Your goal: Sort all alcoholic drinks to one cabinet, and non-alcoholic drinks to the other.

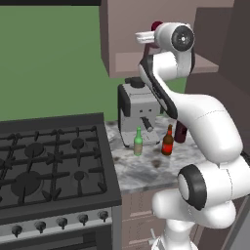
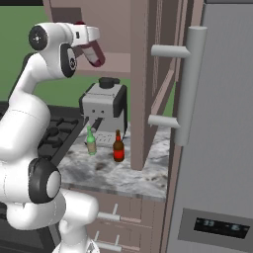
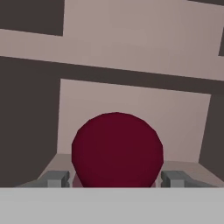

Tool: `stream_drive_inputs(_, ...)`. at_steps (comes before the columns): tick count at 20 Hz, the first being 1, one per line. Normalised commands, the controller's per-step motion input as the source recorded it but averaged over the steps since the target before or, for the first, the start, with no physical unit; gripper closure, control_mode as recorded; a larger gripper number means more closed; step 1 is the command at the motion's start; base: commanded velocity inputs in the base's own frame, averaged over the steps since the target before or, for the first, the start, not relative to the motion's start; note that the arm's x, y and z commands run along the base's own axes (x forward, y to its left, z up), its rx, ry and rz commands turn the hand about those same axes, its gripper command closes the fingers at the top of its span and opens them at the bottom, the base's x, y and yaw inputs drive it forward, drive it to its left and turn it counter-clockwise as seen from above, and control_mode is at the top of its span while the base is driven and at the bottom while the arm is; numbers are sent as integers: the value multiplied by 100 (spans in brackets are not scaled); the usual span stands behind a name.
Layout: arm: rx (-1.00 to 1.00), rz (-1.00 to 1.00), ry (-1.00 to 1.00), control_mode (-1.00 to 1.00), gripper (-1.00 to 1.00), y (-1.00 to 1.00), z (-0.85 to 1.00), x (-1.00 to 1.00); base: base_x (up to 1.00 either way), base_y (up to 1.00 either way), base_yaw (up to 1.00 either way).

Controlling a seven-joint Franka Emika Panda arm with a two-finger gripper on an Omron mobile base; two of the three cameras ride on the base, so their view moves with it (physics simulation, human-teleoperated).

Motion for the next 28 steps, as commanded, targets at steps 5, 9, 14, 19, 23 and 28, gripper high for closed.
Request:
stream_drive_inputs(5, 1, 0, 0, -100, 100, 0, -8, 16, 0, 0, 0)
stream_drive_inputs(9, 1, 0, 0, -100, 100, 0, -14, 17, 0, 0, 0)
stream_drive_inputs(14, 1, 0, 0, -100, 100, 0, -16, 17, 0, 0, 0)
stream_drive_inputs(19, 1, 0, 0, -100, 100, 0, -11, 18, 0, 0, 0)
stream_drive_inputs(23, 0, 0, 0, -100, 100, 0, -11, 22, 0, 0, 0)
stream_drive_inputs(28, 0, 0, 0, -100, 100, 0, -14, 24, 0, 0, 0)
